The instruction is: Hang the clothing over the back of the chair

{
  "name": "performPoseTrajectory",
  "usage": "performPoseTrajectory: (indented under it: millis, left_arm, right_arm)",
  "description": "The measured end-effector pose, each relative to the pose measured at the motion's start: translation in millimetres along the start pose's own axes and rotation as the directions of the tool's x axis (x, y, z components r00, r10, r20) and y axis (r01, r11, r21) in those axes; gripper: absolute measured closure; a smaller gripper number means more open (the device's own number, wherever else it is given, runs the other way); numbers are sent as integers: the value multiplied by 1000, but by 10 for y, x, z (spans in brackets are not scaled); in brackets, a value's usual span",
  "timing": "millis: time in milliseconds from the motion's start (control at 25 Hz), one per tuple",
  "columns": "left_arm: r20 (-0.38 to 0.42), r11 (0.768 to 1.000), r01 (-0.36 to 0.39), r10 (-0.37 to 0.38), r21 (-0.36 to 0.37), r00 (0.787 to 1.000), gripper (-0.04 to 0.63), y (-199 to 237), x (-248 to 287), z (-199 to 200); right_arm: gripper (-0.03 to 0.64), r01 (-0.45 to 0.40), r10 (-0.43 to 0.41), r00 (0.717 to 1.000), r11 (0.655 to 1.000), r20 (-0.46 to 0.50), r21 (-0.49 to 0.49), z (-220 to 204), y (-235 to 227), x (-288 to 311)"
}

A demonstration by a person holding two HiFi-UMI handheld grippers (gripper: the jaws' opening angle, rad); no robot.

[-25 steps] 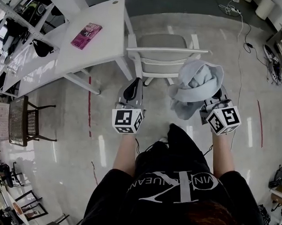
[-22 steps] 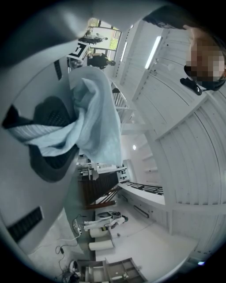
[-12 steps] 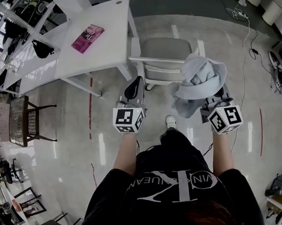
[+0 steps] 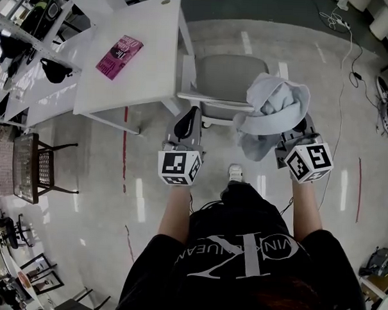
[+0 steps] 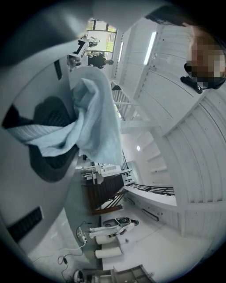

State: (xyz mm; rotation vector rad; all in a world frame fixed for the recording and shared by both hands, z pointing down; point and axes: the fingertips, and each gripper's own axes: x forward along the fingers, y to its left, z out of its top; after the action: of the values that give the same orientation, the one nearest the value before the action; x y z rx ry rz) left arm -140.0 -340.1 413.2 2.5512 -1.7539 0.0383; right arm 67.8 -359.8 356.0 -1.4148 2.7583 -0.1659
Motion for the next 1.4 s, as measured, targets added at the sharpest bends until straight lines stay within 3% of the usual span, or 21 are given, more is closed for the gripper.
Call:
performPoseTrajectory:
  millis: [280, 440, 800, 1040, 1240, 1400]
  left_arm:
    - [-17, 1000, -22, 22, -13, 1000, 584, 186, 267, -45]
    - [-13, 1000, -22, 22, -14, 1000, 584, 207, 396, -36]
    - [-25, 1000, -12, 12, -6, 1000, 584, 219, 699, -34]
    - [-47, 1000, -20, 21, 14, 999, 584, 300, 785, -53]
    - [-64, 1000, -25, 25, 4, 998, 584, 357, 778, -122]
    - [-73, 1000, -25, 24, -7, 997, 584, 317, 790, -156]
  right_arm:
    - [563, 9, -9, 999, 1000, -36, 10, -34, -227, 460]
    - [563, 19, -19, 1000, 1000, -4, 20, 123, -385, 649]
    - [563, 64, -65, 998, 997, -22, -40, 393, -731, 1173]
    - [563, 58, -84, 985, 984, -150, -169, 21, -821, 1518]
    - [563, -23, -67, 947, 962, -315, -274, -384, -813, 1722]
    - [563, -78, -45, 920, 952, -389, -295, -598, -777, 1717]
